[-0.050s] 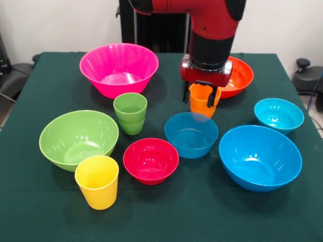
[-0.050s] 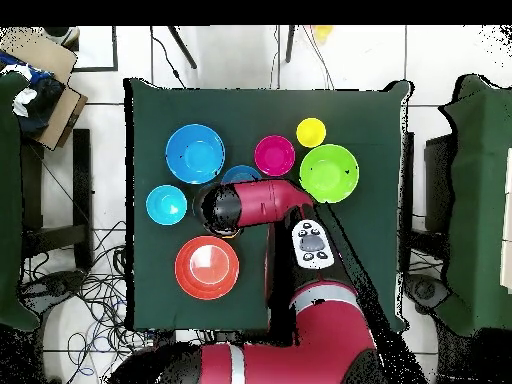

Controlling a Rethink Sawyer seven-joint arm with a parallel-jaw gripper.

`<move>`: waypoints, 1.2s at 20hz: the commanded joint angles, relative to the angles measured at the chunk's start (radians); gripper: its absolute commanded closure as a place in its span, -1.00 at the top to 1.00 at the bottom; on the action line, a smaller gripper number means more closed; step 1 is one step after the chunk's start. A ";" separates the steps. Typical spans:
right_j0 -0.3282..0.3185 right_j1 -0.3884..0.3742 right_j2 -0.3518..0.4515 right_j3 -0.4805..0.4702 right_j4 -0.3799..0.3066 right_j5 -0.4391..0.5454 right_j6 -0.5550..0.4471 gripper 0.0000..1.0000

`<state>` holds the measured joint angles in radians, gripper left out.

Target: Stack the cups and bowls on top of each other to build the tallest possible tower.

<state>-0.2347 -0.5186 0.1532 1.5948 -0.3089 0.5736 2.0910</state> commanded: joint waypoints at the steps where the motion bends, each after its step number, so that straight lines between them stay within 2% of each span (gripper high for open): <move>1: -0.018 0.066 0.087 -0.089 -0.099 -0.068 -0.124 1.00; 13: -0.013 0.095 0.065 -0.100 -0.136 -0.113 -0.070 1.00; 18: 0.023 0.013 -0.018 -0.028 -0.095 -0.123 0.072 1.00; 20: 0.021 -0.020 -0.038 0.004 -0.080 -0.125 0.097 1.00; 24: 0.004 -0.048 -0.049 0.027 -0.066 -0.119 0.088 1.00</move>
<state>-0.2281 -0.5148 0.1139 1.5847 -0.3595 0.5269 2.0908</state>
